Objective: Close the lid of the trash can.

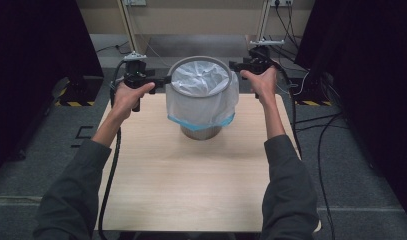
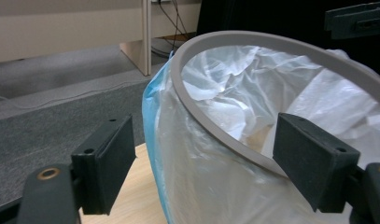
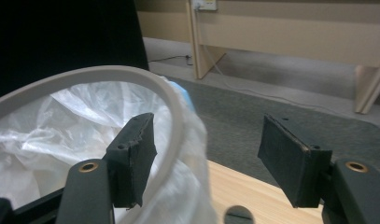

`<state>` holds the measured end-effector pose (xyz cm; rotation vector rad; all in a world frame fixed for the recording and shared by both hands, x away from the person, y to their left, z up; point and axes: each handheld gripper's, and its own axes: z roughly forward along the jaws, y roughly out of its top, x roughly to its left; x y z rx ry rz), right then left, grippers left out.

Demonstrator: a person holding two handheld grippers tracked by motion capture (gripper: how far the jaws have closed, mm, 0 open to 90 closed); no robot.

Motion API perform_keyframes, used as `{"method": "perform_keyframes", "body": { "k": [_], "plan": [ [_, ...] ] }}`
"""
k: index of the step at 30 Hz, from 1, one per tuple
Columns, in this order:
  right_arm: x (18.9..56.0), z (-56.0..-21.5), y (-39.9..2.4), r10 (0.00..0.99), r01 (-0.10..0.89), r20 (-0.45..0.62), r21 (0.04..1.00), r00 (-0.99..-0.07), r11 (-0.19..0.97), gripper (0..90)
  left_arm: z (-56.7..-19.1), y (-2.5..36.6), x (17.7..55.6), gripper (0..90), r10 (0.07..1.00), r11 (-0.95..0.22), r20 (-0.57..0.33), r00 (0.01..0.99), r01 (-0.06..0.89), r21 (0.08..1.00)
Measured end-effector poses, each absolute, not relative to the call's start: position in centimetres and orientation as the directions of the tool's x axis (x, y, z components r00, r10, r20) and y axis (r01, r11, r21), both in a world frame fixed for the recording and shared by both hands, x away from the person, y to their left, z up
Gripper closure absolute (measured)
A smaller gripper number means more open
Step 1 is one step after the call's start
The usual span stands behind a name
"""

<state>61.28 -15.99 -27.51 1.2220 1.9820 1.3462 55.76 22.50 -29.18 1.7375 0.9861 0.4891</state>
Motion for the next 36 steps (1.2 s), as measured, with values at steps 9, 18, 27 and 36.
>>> {"method": "perform_keyframes", "body": {
  "k": [9,18,27,36],
  "plan": [
    [58.2,-28.2,-18.7,0.860,0.388,0.076,0.910,-0.505,0.147,33.8,-29.6,23.3,51.9,18.2,0.771,-0.147,-0.110,0.627,0.343,0.928],
    [55.2,-31.2,-21.0,0.862,0.393,0.071,0.907,-0.501,0.154,30.9,-31.7,23.9,48.1,18.2,0.742,-0.170,-0.087,0.665,0.311,0.935],
    [52.1,-35.7,-21.3,0.869,0.412,0.034,0.889,-0.494,0.200,26.8,-35.9,24.2,46.0,18.2,0.745,-0.212,-0.057,0.665,0.318,0.924],
    [49.7,-40.0,-21.0,0.861,0.445,0.011,0.859,-0.508,0.252,26.8,-40.2,24.9,45.0,18.3,0.740,-0.205,-0.100,0.665,0.365,0.908]
  ]
}}
